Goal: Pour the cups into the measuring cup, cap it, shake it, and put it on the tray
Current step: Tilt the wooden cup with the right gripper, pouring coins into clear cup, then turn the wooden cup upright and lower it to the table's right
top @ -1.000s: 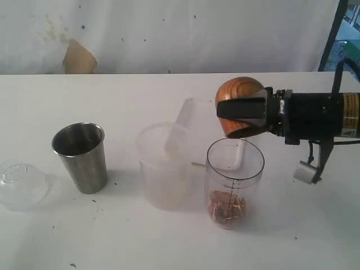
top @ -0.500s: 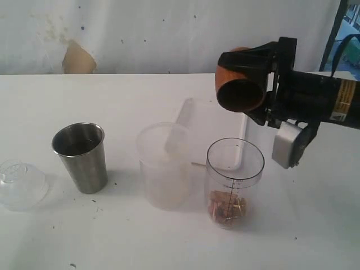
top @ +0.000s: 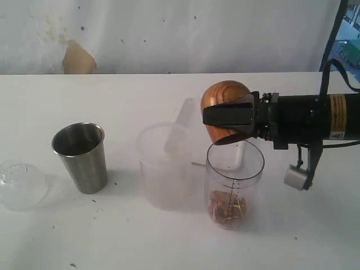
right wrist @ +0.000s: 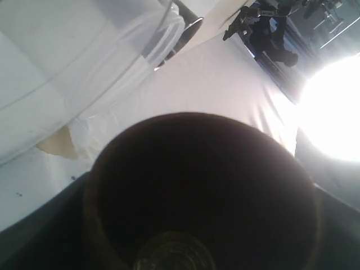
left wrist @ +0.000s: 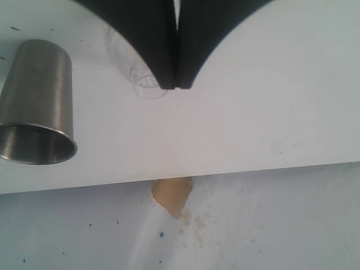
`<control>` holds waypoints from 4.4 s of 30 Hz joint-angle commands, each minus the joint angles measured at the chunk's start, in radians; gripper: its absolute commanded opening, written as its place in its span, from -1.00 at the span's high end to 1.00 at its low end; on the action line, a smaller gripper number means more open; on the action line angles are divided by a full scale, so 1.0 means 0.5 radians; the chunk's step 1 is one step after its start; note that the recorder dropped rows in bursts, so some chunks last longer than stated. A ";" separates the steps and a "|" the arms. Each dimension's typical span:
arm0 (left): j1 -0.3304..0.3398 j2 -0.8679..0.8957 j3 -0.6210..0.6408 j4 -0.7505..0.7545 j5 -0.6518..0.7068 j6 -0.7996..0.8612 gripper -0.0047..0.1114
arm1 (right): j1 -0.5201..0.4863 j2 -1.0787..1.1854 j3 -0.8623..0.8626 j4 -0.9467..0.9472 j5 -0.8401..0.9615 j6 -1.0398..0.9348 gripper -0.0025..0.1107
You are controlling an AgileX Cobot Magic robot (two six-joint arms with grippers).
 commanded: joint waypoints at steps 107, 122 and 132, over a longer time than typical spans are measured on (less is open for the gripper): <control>-0.009 -0.011 -0.003 0.007 -0.014 -0.005 0.92 | -0.084 0.798 -0.332 3.151 1.350 2.875 0.96; -0.009 -0.011 -0.003 0.007 -0.014 -0.005 0.92 | -0.078 0.999 -0.433 2.776 1.140 3.102 0.96; -0.009 -0.011 -0.003 0.007 -0.014 -0.005 0.92 | -0.078 0.999 -0.433 2.764 1.140 3.161 0.38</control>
